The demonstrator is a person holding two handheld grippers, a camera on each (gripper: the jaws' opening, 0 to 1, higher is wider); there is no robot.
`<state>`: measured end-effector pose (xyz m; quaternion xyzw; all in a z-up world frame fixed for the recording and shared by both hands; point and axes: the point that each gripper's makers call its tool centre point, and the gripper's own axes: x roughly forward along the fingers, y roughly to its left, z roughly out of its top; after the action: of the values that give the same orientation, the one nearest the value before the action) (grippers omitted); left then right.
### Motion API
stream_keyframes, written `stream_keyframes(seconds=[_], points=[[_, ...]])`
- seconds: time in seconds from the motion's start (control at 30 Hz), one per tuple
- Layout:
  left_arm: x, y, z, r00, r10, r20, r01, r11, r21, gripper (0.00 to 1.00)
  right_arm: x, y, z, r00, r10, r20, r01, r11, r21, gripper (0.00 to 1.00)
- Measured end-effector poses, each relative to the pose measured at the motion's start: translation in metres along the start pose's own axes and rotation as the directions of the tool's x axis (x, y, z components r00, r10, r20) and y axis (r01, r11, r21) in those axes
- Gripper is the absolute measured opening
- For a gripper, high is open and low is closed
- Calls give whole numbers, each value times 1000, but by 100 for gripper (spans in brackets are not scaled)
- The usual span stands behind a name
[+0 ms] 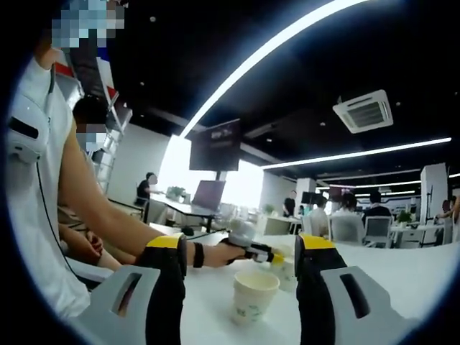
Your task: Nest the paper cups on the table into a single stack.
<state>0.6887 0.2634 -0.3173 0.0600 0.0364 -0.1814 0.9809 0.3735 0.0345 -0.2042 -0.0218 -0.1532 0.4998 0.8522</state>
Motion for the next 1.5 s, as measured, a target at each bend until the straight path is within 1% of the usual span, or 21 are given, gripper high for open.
stream_keyframes(seconds=[0.13,0.37,0.4,0.5,0.57,0.63,0.7,0.73,0.77,0.83,0.9,1.0,1.13,1.17,1.23,1.37,1.43,1.5], points=[[-18,1,17,999,-7,35,6,1000,11,44,4,4,-2,1000,12,7,-12,1000,9,63],[-43,4,29,998,-25,58,26,1000,-11,43,6,6,-4,1000,13,20,-13,1000,27,61],[-51,2,33,997,-34,68,35,999,-25,43,6,6,-4,1000,9,26,-10,999,32,61],[-65,-7,40,994,-67,86,71,997,-41,42,5,6,-7,1000,3,30,-4,999,42,60],[-71,-16,44,991,-94,92,97,995,-33,42,5,7,-11,1000,3,25,-4,999,47,60],[-75,-22,48,989,-108,98,112,993,-27,42,4,6,-15,1000,-4,20,3,999,54,60],[-79,-33,55,983,-145,111,149,988,-30,42,3,5,-17,1000,-10,21,8,998,63,59],[-80,-34,55,983,-148,111,152,988,-30,42,3,5,-17,1000,-11,21,9,998,65,59],[-84,-43,61,978,-170,117,174,985,-20,42,3,6,-18,1000,-13,21,12,997,70,59],[-93,-56,70,973,-194,129,196,981,-7,42,2,7,-21,1000,-14,18,13,997,74,59],[-99,-66,78,963,-231,142,236,972,-17,42,2,8,-23,1000,-14,13,13,997,78,59],[-106,-79,87,954,-264,141,268,963,-9,42,1,8,-24,1000,-13,13,12,996,85,59],[-118,-100,99,938,-311,154,312,950,21,42,0,6,-27,1000,-12,12,10,994,105,59],[-122,-109,104,930,-332,160,331,943,29,42,0,6,-28,1000,-15,10,14,994,106,59],[-127,-124,111,920,-356,165,354,934,43,42,-1,6,-28,1000,-19,13,18,994,111,59],[-135,-147,117,908,-380,178,375,925,67,42,-4,6,-31,999,-30,12,28,992,121,59],[-139,-158,120,898,-398,185,393,917,65,42,-6,8,-32,999,-32,13,30,992,126,59],[-144,-170,124,886,-419,198,417,907,53,42,-10,8,-34,999,-39,14,37,990,135,59]])
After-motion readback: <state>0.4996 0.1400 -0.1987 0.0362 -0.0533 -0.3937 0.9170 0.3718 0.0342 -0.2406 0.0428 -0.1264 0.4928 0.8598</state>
